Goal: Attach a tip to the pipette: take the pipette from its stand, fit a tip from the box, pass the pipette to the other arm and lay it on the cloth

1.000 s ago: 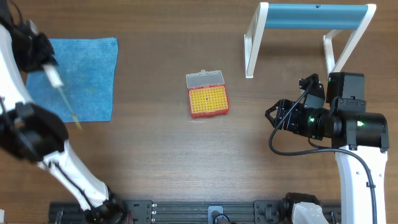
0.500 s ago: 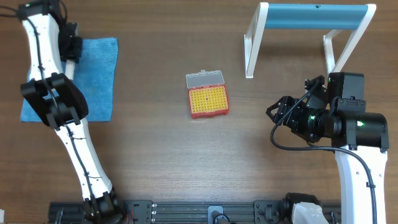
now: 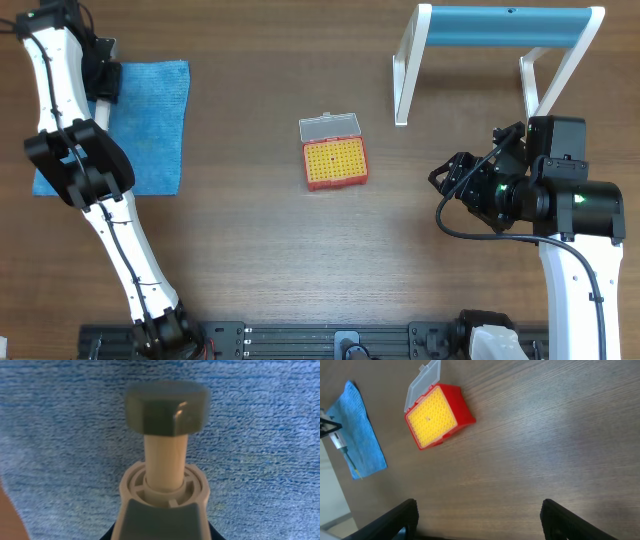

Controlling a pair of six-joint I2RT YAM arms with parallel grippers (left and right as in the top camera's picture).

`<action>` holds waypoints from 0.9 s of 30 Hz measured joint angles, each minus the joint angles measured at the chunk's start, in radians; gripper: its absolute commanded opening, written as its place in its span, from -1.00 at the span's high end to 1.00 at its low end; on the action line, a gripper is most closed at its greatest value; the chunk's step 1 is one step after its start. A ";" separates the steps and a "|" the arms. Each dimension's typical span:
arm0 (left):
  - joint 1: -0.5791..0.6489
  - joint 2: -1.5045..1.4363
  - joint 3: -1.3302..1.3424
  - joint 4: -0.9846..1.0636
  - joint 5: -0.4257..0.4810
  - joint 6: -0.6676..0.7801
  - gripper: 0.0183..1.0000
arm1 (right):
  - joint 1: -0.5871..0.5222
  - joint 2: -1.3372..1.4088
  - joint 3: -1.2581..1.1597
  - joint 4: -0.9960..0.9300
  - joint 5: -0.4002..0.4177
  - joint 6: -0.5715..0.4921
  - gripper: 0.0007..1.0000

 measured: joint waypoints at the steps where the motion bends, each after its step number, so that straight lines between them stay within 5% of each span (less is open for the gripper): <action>1: 0.000 0.004 0.000 0.002 0.011 0.000 0.98 | 0.000 0.000 0.000 0.002 0.000 0.003 -0.60; 19: 0.001 0.063 0.003 0.006 0.069 0.000 0.98 | 0.000 0.000 0.000 0.053 0.000 0.019 -0.60; 20: 0.001 0.063 0.003 0.006 0.069 0.000 0.43 | 0.000 0.000 0.000 0.053 0.000 0.019 -0.60; 21: 0.001 0.063 0.003 0.006 0.069 0.000 -0.80 | 0.000 0.000 0.000 0.053 0.000 0.020 -0.61; 27: 0.006 0.063 0.005 0.000 0.064 -0.031 -0.81 | 0.000 0.000 0.000 0.053 0.000 0.034 -0.60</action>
